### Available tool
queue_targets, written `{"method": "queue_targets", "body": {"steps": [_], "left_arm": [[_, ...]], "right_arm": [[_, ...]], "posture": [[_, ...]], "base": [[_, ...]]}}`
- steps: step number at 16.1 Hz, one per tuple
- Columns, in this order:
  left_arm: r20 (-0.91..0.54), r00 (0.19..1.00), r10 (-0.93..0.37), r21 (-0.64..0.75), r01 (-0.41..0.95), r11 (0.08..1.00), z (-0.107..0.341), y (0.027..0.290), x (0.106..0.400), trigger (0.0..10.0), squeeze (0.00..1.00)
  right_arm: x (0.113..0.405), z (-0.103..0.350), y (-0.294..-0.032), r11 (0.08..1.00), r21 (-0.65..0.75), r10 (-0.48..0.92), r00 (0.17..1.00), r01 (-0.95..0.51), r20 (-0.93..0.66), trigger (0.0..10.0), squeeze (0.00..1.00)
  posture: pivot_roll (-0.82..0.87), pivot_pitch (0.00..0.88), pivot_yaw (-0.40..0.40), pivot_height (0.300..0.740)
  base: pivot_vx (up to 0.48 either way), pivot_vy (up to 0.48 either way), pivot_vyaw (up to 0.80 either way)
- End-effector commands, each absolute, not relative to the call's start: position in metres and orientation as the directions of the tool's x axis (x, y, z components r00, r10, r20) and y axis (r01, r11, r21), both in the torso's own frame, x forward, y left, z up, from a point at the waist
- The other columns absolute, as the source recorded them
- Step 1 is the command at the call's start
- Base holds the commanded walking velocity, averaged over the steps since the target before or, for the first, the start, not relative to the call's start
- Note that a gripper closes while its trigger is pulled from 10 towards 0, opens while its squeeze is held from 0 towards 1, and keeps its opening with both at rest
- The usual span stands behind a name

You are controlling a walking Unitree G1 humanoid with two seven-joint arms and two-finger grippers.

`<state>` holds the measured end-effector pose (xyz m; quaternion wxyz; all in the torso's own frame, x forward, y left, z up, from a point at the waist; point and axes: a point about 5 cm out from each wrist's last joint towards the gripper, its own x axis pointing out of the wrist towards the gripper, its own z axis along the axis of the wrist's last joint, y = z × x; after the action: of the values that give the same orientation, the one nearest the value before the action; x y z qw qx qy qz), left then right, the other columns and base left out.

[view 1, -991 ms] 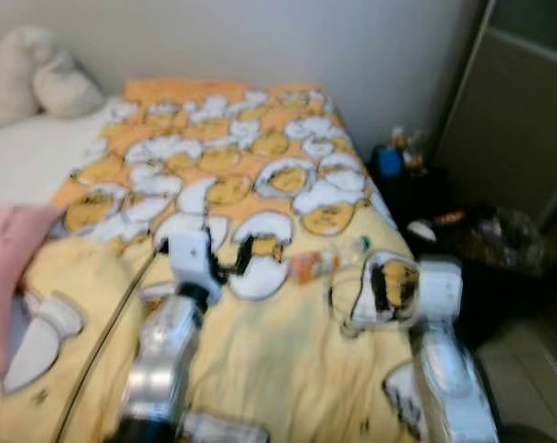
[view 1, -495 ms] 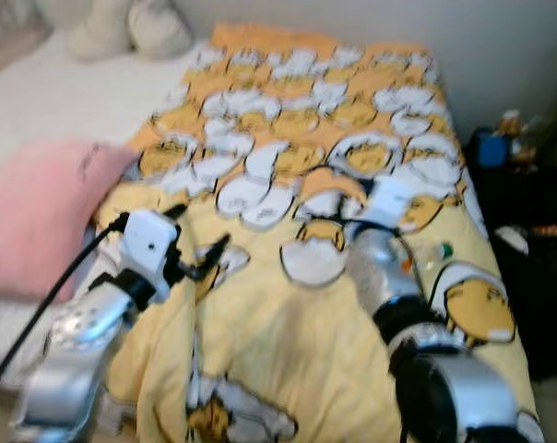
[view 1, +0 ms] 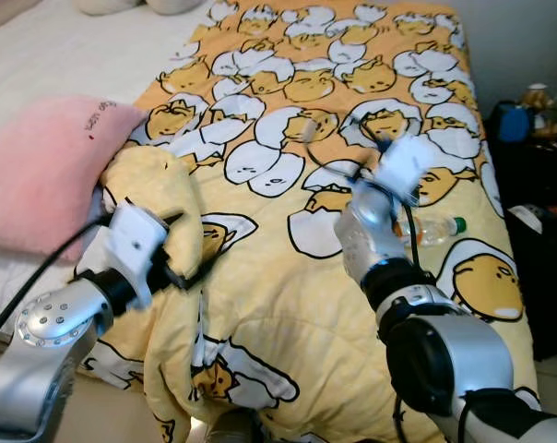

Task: Clean up the room

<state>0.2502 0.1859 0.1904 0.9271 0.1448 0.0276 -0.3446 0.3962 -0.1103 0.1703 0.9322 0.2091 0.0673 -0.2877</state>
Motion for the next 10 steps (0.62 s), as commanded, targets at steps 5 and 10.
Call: {"method": "queue_targets", "body": {"steps": [5,10], "left_arm": [[-0.221,0.597,-0.772,0.193,0.802,0.565,0.202,0.171,0.238,10.0,0.00],[-0.260,0.609,-0.750,0.237,0.793,0.562,0.204,0.180,0.249,10.0,0.00]], "right_arm": [[0.393,0.176,-0.124,0.605,0.288,-0.667,0.670,0.742,-0.325,10.0,0.00],[0.389,0.149,-0.122,0.574,0.326,-0.554,0.649,0.751,-0.521,10.0,0.00]], "posture": [[0.47,0.263,0.032,0.740],[0.47,0.265,0.033,0.740]], "base": [[0.000,0.000,0.00],[0.000,0.000,0.00]]}}
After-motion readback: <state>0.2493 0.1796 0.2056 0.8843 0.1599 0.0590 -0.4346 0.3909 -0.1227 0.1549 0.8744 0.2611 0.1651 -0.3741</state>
